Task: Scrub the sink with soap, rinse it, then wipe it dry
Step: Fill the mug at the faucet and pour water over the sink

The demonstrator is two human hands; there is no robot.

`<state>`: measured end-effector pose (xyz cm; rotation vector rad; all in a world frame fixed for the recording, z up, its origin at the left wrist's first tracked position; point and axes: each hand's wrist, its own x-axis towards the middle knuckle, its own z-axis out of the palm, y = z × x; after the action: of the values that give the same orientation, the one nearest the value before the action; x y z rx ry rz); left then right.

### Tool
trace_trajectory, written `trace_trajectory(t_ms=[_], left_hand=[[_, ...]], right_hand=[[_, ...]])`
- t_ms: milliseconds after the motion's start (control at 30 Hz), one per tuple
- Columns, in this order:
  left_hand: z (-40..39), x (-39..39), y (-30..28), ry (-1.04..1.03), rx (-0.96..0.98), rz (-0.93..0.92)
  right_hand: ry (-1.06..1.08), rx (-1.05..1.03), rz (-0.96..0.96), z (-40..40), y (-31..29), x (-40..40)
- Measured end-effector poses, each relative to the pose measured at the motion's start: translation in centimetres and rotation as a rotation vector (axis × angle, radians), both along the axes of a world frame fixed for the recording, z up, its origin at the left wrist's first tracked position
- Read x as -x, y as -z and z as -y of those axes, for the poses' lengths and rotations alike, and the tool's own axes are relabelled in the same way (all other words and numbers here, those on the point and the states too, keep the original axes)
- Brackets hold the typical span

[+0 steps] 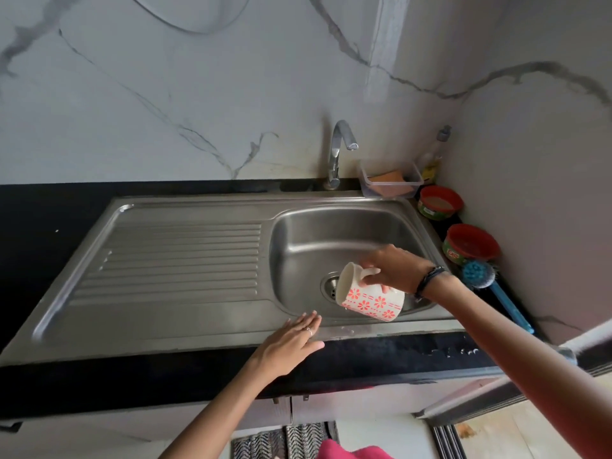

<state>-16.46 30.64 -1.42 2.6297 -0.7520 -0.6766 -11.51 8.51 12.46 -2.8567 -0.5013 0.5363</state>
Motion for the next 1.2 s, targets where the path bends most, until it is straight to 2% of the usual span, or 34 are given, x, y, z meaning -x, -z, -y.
trace_trajectory(t_ms=[100, 200, 333, 500, 667, 733, 800, 933, 1067, 1200], left_hand=[[1.5, 0.3, 0.0, 0.114, 0.080, 0.005], [3.4, 0.8, 0.7, 0.212, 0.042, 0.042], [4.9, 0.7, 1.1, 0.208, 0.003, 0.161], [5.0, 0.0, 0.0, 0.149, -0.008, 0.188], [2.5, -1.5, 0.1, 0.007, -0.055, 0.057], [0.9, -1.8, -0.2, 0.001, -0.091, 0.058], [-0.7, -2.3, -0.3, -0.060, -0.114, 0.090], [-3.0, -2.9, -0.1, -0.156, -0.107, 0.138], [-2.7, -2.9, 0.0, -0.189, -0.060, 0.163], [-0.8, -2.3, 0.1, -0.184, -0.031, 0.170]], right_hand=[[-0.040, 0.187, -0.079, 0.7, -0.8, 0.2], [-0.147, 0.342, -0.151, 0.1, -0.9, 0.4], [-0.315, 0.472, -0.145, -2.3, 0.0, 0.2], [-0.353, 0.367, -0.091, -5.2, -0.2, -0.7], [-0.186, 0.043, 0.037, -3.2, -0.3, -1.7], [-0.089, -0.126, 0.044, -1.7, 0.2, -1.8], [-0.034, -0.183, 0.054, -0.5, 0.7, -1.9], [-0.052, 0.003, 0.027, 0.3, 0.7, -2.4], [-0.198, 0.233, 0.005, -1.0, 1.5, -2.5], [-0.336, 0.237, -0.042, -3.6, 2.4, -2.4]])
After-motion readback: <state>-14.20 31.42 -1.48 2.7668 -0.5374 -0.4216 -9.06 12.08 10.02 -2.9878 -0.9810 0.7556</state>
